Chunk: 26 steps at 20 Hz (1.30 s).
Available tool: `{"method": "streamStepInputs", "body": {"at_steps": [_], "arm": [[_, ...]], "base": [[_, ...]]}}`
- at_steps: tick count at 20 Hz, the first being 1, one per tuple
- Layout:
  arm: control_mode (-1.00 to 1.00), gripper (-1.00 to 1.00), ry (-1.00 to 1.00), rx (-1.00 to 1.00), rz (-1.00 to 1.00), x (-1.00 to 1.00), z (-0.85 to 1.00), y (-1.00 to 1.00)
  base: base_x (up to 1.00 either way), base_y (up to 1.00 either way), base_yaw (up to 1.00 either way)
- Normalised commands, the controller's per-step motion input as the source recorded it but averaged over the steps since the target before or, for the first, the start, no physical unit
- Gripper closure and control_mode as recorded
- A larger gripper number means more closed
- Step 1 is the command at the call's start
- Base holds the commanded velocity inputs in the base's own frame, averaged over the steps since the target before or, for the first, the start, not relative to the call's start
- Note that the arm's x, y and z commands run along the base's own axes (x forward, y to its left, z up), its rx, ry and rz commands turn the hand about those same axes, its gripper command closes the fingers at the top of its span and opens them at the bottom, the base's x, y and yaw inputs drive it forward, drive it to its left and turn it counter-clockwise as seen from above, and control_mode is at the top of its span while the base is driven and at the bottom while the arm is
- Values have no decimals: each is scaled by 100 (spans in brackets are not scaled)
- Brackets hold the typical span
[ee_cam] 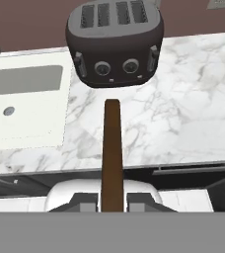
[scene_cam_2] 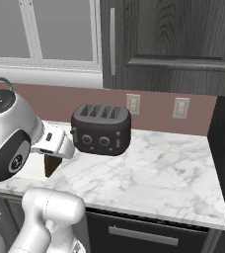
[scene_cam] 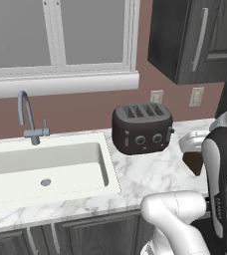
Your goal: Start the toaster. Once the lever pops up, take the bread to the plate on the dining counter.
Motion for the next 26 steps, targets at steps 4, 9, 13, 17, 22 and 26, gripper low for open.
{"method": "streamStepInputs", "body": {"at_steps": [4,9,13,17,22,26], "arm": [[-100,100,1,8,0,0,0,0],[-100,100,0,0,0,0,0,0],[-100,100,0,0,0,0,0,3],[100,100,0,0,0,0,0,0],[100,100,0,0,0,0,0,0],[100,100,0,0,0,0,0,0]], "base": [[0,0,0],[0,0,0],[0,0,0],[-21,1,0],[-91,0,3],[-100,1,31]]}}
